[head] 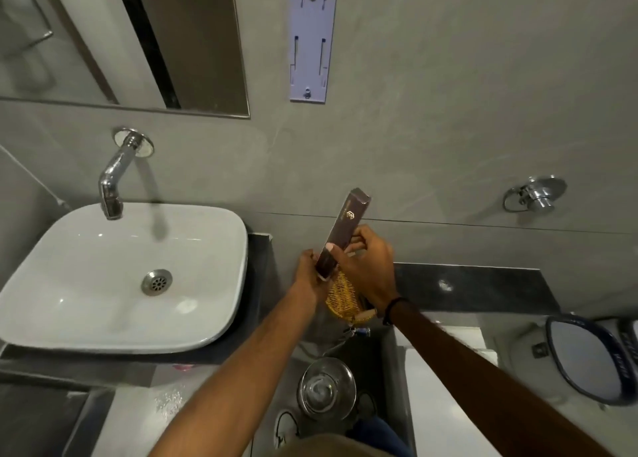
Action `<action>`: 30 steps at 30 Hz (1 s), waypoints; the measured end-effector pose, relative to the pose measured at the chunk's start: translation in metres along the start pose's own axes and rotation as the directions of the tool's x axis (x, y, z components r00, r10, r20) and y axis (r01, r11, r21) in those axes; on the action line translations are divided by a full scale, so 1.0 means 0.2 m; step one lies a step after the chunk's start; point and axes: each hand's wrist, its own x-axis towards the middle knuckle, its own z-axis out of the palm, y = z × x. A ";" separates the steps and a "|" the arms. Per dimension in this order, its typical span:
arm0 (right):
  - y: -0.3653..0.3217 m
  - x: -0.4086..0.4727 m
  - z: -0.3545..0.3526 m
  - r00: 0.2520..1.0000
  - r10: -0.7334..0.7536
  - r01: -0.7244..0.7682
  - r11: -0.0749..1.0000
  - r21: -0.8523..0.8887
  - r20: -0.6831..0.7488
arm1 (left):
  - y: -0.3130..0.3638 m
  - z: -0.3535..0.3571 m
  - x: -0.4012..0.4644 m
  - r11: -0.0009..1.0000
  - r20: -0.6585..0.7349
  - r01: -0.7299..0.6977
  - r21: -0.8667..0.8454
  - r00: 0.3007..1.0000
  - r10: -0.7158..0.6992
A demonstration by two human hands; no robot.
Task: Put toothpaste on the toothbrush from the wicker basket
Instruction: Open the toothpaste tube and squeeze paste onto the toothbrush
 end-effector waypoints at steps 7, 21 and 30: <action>-0.08 0.02 -0.03 0.994 -0.013 0.018 0.999 0.051 -0.109 | 0.03 0.00 -0.01 0.999 0.012 -0.001 0.033 1.000 0.001; -0.06 0.11 -0.06 0.961 0.270 -0.234 0.907 0.349 -0.057 | 0.09 0.13 -0.02 0.995 0.043 -0.051 0.091 0.998 0.048; -0.11 0.20 -0.18 0.941 0.149 -0.036 0.937 0.348 -0.303 | 0.13 0.17 -0.02 0.995 0.093 -0.069 0.073 0.994 0.062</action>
